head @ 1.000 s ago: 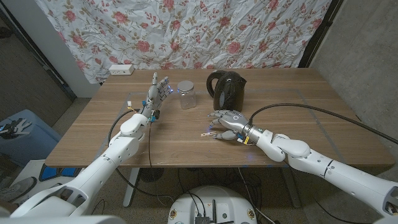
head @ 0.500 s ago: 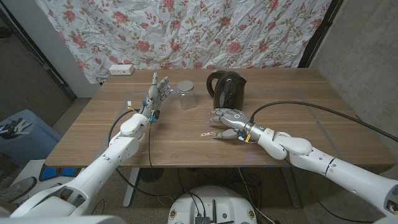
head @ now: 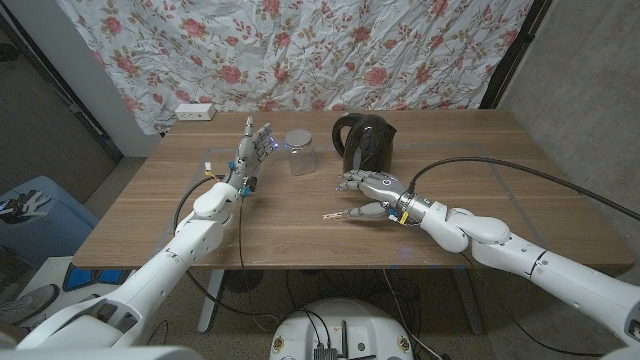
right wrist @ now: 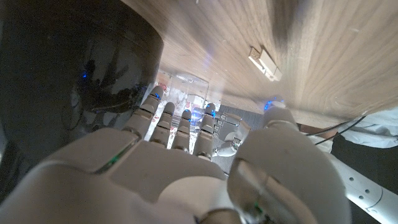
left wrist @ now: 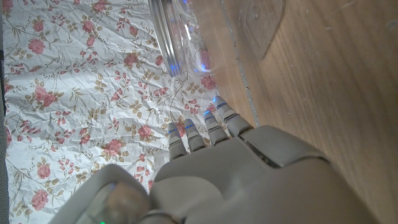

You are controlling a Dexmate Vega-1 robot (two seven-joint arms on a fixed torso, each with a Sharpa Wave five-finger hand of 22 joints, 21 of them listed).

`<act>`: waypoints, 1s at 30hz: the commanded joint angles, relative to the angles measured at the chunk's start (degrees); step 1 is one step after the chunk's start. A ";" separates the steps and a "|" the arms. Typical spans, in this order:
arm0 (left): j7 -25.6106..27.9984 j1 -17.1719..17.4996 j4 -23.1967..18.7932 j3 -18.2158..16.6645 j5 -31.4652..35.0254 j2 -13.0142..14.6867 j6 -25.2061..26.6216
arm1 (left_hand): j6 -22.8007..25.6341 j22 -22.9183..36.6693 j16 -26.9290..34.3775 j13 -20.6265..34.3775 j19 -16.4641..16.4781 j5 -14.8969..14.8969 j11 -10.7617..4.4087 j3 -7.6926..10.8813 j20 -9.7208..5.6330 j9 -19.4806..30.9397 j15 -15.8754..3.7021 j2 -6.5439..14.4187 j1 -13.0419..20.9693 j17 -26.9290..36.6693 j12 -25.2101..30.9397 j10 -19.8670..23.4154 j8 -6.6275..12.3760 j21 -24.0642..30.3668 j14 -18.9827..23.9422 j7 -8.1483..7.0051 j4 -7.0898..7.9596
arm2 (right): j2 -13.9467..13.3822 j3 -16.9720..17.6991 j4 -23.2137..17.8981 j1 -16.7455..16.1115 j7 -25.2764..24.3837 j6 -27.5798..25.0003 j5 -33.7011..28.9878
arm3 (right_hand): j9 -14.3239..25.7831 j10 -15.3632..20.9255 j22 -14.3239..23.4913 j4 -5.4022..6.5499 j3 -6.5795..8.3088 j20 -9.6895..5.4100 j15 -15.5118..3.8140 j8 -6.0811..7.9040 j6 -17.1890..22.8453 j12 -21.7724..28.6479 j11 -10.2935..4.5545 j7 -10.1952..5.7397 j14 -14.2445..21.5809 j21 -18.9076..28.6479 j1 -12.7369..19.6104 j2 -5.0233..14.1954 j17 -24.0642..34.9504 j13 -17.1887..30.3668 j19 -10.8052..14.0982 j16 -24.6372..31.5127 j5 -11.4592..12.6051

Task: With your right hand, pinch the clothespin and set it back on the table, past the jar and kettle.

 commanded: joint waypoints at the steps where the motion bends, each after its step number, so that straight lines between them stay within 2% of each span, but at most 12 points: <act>1: -0.01 -0.01 0.01 0.00 0.01 0.00 0.05 | 0.03 0.14 0.29 0.12 0.44 0.21 -0.42 0.03 0.08 0.28 -0.38 0.47 0.20 0.21 0.35 0.16 0.36 0.41 0.50 -0.50 0.32 | -1.20 4.15 -0.75 -3.36 -2.88 3.53 6.03 | 0.04 0.55 0.15 0.04 0.22 0.15 0.07 -0.35 -0.62 0.60 0.24 -0.04 0.23 0.46 -0.57 0.52 0.21 0.09 0.16 -0.23 -0.07; 8: 0.00 0.00 0.00 0.00 0.01 0.00 0.05 | 0.04 0.14 0.30 0.12 0.43 0.21 -0.42 0.03 0.07 0.28 -0.40 0.47 0.20 0.21 0.34 0.14 0.37 0.40 0.51 -0.50 0.32 | -1.76 6.52 -0.64 -5.36 -3.68 6.49 10.10 | -0.10 2.05 0.12 -0.23 0.52 0.02 -0.06 -0.55 -0.72 1.22 0.33 -0.20 1.04 1.01 -0.63 1.27 0.05 -0.01 1.62 -0.09 0.04; 10: 0.00 0.00 0.01 0.00 0.01 0.00 0.04 | 0.04 0.14 0.29 0.12 0.44 0.21 -0.42 0.03 0.06 0.28 -0.41 0.47 0.20 0.21 0.35 0.16 0.37 0.40 0.49 -0.50 0.32 | -1.89 7.31 -0.32 -5.88 -3.42 7.63 12.14 | -0.19 2.83 0.11 -0.34 0.62 -0.04 -0.51 -0.62 -0.66 1.49 -0.27 -0.22 1.56 1.25 -0.76 1.60 -0.05 -0.09 2.42 0.01 0.11; 16: -0.02 -0.01 0.08 0.01 0.02 -0.03 0.00 | 0.04 0.14 0.30 0.12 0.44 0.21 -0.27 0.03 0.06 0.28 -0.40 0.46 0.20 0.21 0.36 0.20 0.36 0.40 0.50 -0.50 0.32 | -2.55 10.18 -0.01 -8.22 -3.91 10.48 16.68 | -0.37 4.14 0.08 -0.55 0.77 -0.90 -1.57 -0.63 -0.11 1.84 -0.80 -0.33 2.92 1.51 -1.10 2.28 -0.27 -0.31 3.61 0.32 0.30; 21: -0.03 -0.02 0.08 0.01 0.02 -0.03 0.00 | 0.03 0.14 0.30 0.12 0.44 0.21 -0.34 0.03 -0.02 0.28 -0.41 0.46 0.20 0.21 0.36 0.20 0.36 0.41 0.50 -0.50 0.32 | -2.16 11.75 2.71 -8.89 -2.35 15.46 22.80 | -0.53 4.55 0.05 -0.52 0.91 -1.93 -1.40 -1.05 -0.71 1.84 -0.84 -0.34 2.94 1.56 -1.47 2.99 -0.40 -0.51 4.16 0.20 0.53; 30: -0.03 -0.01 0.08 0.01 0.01 -0.02 -0.01 | 0.02 0.14 0.30 0.12 0.44 0.21 -0.37 0.03 0.06 0.28 -0.41 0.47 0.19 0.21 0.32 0.11 0.36 0.41 0.52 -0.50 0.32 | -0.54 14.59 6.19 -10.24 0.47 19.41 29.77 | -0.72 4.70 -0.02 -0.57 0.95 -2.49 -1.04 -1.32 -1.03 1.71 -0.38 -0.18 3.10 1.48 -1.85 3.48 -0.59 -0.73 4.49 0.10 0.73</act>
